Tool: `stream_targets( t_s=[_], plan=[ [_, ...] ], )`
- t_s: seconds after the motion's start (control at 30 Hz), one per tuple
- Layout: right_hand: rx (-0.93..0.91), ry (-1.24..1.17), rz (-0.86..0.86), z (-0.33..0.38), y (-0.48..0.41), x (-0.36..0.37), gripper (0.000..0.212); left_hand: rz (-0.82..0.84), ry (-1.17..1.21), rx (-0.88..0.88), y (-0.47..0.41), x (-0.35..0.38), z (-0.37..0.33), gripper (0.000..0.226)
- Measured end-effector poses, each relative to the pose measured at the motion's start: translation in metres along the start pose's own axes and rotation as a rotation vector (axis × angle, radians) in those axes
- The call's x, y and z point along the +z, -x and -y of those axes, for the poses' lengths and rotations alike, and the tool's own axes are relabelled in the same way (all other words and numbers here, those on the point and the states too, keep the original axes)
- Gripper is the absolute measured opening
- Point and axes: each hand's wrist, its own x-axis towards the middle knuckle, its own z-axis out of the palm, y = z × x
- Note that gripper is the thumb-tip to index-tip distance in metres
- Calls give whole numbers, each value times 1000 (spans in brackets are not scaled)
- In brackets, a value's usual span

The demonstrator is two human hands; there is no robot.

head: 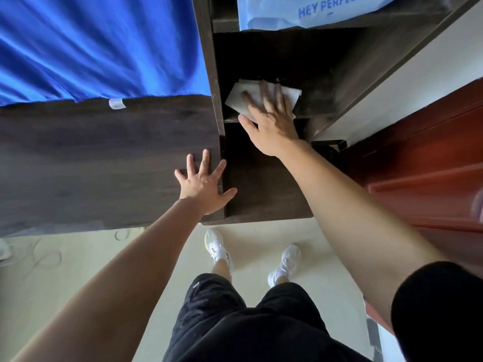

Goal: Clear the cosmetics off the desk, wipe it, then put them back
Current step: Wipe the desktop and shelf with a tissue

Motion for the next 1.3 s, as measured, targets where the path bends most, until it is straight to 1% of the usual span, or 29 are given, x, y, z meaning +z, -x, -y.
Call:
stream_targets(
  t_s=[0.1,0.13,0.27,0.37,0.43,0.5,0.57,0.63,0.7,0.83,0.93,1.0,1.07,1.17,1.23,1.3],
  plan=[
    [-53,23,-9,-20,19,4,64,-9,10,-39,-3,0,-11,90],
    [-38,33,-7,-32,21,2,65,-15,8,-50,-3,1,-13,92],
    [202,39,-20,-72,-3,-17,71,-37,-10,-53,-4,5,-13,96],
    [325,-14,-25,-57,-30,-23,81,-28,-23,-53,-6,7,-11,97],
    [275,-25,-25,-29,-30,-19,81,-15,-36,-58,-5,7,-12,98],
    [151,-9,-13,-9,-15,-9,77,-13,-43,-61,-5,8,-14,98],
    [58,18,-3,-9,6,-2,75,-18,-40,-67,-5,8,-15,98],
    [24,53,3,-23,21,1,75,-17,-37,-72,-4,7,-16,97],
    [75,66,6,-41,23,-1,78,-17,-46,-72,-4,6,-15,96],
    [276,15,17,-75,-2,-24,86,-8,-23,-61,-7,5,-10,96],
    [361,-70,17,-60,-19,-30,90,7,-7,-66,-8,5,-9,98],
    [332,-84,26,-35,-16,-22,91,1,-10,-64,-7,7,-10,98],
    [210,-17,25,-16,0,-9,89,-5,-11,-65,-8,8,-10,98],
    [94,51,0,-21,20,-2,84,-7,-16,-65,-8,9,-10,98],
    [101,81,11,-40,19,-7,83,-8,-22,-62,-8,8,-9,99],
    [186,48,8,-62,5,-19,83,0,-18,-60,-9,8,-8,101]
  ],
)
